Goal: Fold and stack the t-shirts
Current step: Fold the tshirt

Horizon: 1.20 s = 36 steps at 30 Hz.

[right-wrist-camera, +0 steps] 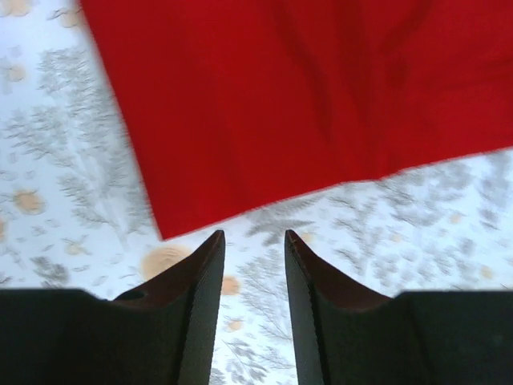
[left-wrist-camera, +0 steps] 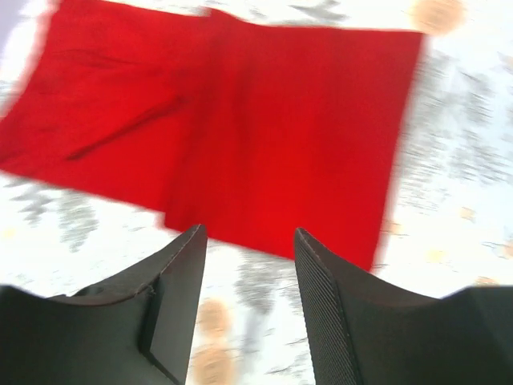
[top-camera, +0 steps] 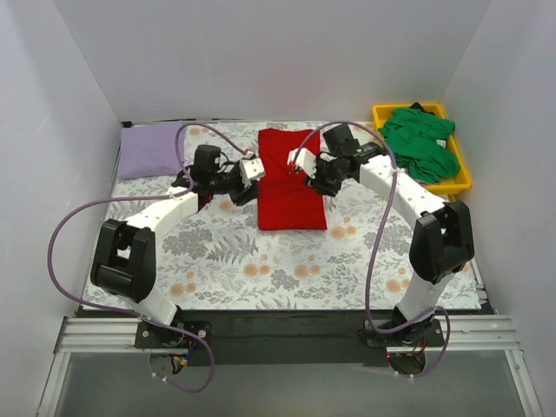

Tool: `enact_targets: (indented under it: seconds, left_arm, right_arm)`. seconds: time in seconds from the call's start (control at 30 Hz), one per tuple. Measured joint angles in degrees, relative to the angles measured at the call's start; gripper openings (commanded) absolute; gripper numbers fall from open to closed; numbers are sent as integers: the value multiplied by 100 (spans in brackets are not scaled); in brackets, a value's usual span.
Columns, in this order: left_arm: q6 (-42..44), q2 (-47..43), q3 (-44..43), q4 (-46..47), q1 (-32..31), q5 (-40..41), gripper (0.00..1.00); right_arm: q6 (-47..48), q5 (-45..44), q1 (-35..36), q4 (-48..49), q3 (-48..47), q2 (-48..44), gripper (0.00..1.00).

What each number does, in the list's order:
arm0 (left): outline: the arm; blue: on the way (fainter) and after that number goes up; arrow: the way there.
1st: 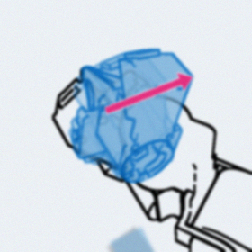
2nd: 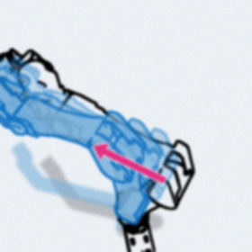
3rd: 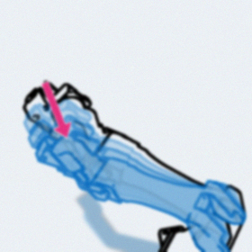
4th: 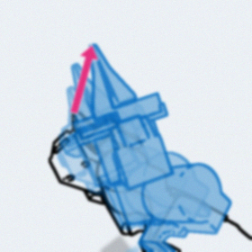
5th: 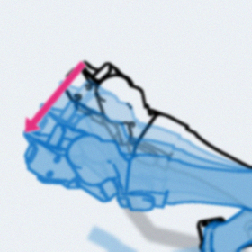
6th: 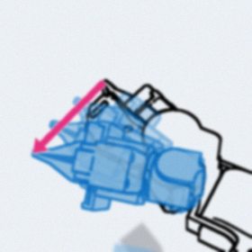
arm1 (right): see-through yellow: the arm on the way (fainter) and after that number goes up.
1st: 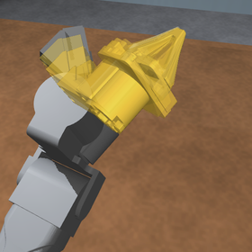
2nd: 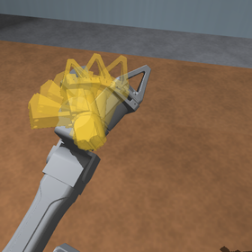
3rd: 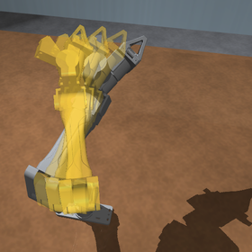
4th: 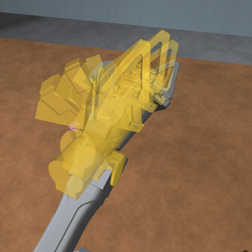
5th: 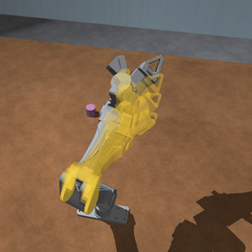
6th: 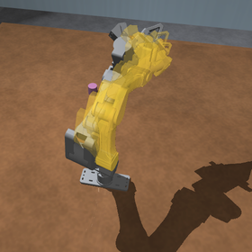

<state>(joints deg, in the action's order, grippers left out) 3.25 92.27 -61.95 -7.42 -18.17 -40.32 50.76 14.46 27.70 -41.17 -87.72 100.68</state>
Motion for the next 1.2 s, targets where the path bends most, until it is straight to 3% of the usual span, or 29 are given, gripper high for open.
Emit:
enact_targets:
  seconds: [0.17, 0.37, 0.67, 0.87, 1.2]
  left_arm:
    - [177, -55, 914, 28, -623, 87, 49]
    - [339, 59, 1375, 216, -962, 317, 49]
    - [662, 352, 1576, 706, -1069, 651, 47]
    - [841, 553, 1576, 772, -1071, 728, 22]
    - [940, 597, 1552, 828, -1071, 730, 23]
  right_arm:
    - [-162, 197, 448, 315, 1268, -50, 52]
    - [-197, -87, 831, 776, 2455, -59, 52]
    - [-195, -415, 800, 1565, 2577, -70, 47]
    - [-188, -319, 782, 1368, 2459, -444, 47]
    - [133, -177, 590, 1327, 2247, -280, 47]
